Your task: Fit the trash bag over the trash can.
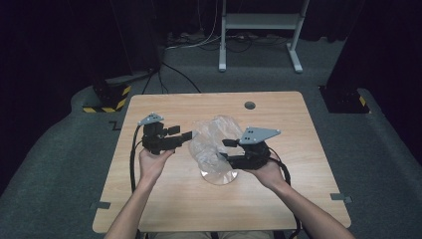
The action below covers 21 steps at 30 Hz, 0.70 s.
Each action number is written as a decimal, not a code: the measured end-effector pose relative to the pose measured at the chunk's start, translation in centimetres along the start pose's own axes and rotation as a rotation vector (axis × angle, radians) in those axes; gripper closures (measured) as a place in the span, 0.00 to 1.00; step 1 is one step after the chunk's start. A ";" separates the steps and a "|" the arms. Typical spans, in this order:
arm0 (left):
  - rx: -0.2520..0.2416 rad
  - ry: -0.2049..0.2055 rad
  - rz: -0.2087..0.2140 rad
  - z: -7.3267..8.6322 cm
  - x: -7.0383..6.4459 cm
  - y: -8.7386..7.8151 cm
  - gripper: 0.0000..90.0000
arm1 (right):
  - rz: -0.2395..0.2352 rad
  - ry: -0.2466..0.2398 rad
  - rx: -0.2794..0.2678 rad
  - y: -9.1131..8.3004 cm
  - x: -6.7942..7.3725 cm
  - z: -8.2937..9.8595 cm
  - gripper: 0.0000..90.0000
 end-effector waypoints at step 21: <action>0.090 0.107 0.054 0.5 -5.7 0.0 0.26 | -0.047 -0.129 0.149 4.3 3.7 2.4 0.54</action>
Point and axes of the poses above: each handheld gripper's, and its own axes: y roughly forward along the jaws, z roughly out of its underside, x roughly to its left, the point moved 10 cm from there along y, roughly forward along the jaws, and after that the axes turned 2 degrees about -z, right-handed, at the moved point
